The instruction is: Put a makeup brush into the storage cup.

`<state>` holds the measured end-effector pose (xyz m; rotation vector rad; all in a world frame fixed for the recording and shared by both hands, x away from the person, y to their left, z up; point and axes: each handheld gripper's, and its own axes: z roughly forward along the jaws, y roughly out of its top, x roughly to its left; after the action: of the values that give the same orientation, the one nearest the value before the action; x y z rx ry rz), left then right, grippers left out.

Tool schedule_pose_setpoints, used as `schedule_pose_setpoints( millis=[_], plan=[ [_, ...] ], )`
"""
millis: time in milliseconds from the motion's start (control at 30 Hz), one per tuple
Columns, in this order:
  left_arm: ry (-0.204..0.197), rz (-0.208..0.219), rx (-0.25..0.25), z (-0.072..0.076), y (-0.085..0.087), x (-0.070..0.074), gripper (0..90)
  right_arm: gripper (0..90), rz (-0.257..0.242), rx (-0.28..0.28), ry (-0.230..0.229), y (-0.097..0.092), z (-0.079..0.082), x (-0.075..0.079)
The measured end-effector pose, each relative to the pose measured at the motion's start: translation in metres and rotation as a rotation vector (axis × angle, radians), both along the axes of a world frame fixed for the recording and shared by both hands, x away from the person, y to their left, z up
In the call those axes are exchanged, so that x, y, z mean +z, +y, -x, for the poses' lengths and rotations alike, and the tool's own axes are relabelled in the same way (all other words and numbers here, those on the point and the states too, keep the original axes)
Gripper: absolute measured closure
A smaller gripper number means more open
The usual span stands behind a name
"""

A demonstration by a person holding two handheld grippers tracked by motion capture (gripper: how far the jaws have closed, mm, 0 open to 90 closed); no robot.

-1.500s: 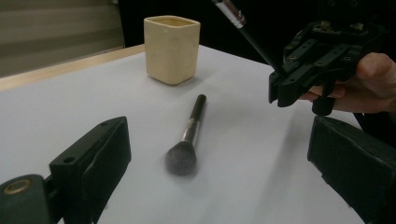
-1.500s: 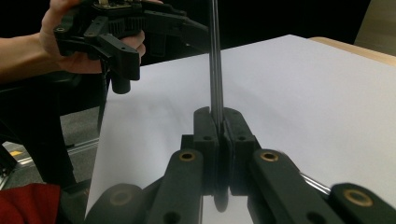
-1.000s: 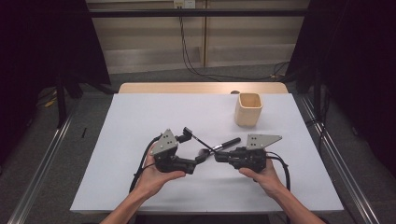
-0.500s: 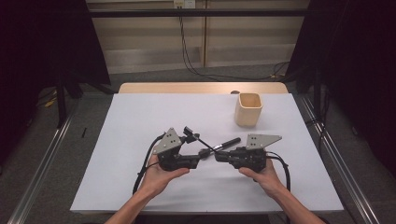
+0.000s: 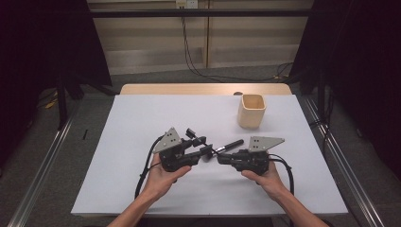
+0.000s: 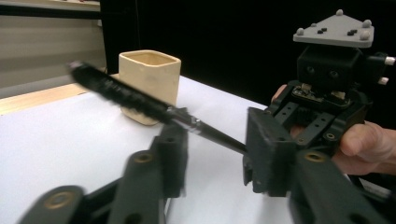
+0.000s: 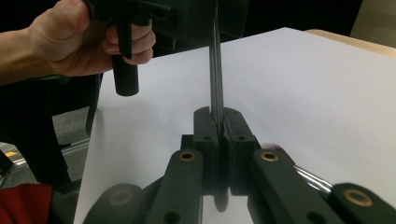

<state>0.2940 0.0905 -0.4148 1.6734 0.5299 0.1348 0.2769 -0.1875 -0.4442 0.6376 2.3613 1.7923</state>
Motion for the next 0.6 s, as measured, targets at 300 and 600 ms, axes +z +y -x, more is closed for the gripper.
schedule_pose_setpoints(
  millis=[300, 600],
  plan=[
    [0.039, 0.041, -0.023, -0.0003, 0.0019, 0.0018, 70.6, 86.2, 0.013, 0.008, -0.009, 0.0015, 0.0007, -0.0018],
    [0.067, 0.064, -0.045, -0.0005, 0.0016, 0.0032, 77.0, 86.1, 0.017, 0.022, -0.004, 0.0050, 0.0011, -0.0043]
  ],
)
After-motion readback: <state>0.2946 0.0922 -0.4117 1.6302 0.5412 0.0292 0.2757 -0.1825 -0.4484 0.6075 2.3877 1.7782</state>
